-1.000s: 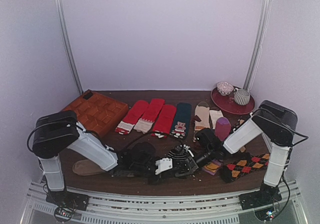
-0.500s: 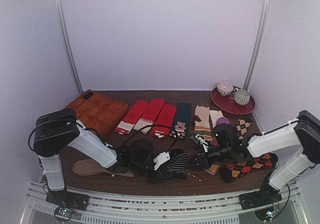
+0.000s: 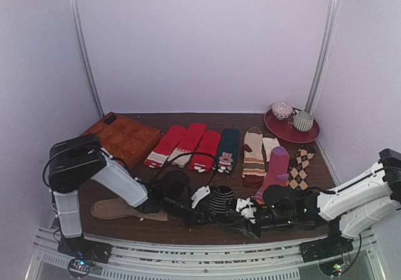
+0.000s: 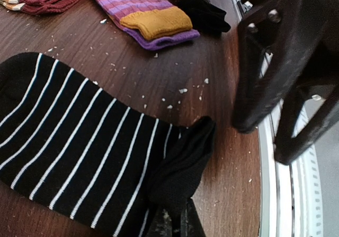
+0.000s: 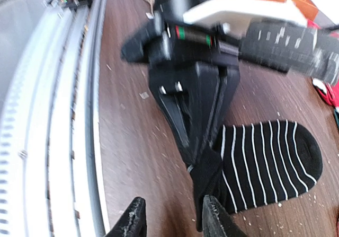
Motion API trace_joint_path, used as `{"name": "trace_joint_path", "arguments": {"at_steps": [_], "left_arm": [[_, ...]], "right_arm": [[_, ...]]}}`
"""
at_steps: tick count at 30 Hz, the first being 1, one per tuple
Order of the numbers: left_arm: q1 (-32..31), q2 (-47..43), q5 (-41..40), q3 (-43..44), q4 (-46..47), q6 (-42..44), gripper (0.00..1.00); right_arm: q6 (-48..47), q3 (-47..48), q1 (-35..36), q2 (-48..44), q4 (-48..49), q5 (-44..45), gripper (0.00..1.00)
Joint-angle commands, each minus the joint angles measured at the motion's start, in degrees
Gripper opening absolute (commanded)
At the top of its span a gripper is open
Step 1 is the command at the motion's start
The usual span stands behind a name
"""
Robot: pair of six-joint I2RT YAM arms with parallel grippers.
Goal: Roll the socks
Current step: Roll the sock at the center of the board.
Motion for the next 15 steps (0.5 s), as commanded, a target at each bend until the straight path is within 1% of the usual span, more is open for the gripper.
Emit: {"name": "trace_joint_path", "arguments": {"at_steps": [1, 10, 15], "left_arm": [[-0.93, 6.19, -1.02, -4.43, -18.38, -1.64, 0.00], [-0.93, 6.44, -0.69, -5.22, -17.58, -1.65, 0.00], [-0.93, 6.65, -0.56, -5.38, -17.37, -1.53, 0.00]], "right_arm": [[-4.75, 1.08, 0.86, 2.99, 0.19, 5.93, 0.37], [-7.66, 1.61, 1.41, 8.00, 5.39, 12.22, 0.36], [-8.66, 3.13, 1.38, 10.75, 6.31, 11.64, 0.36]]}}
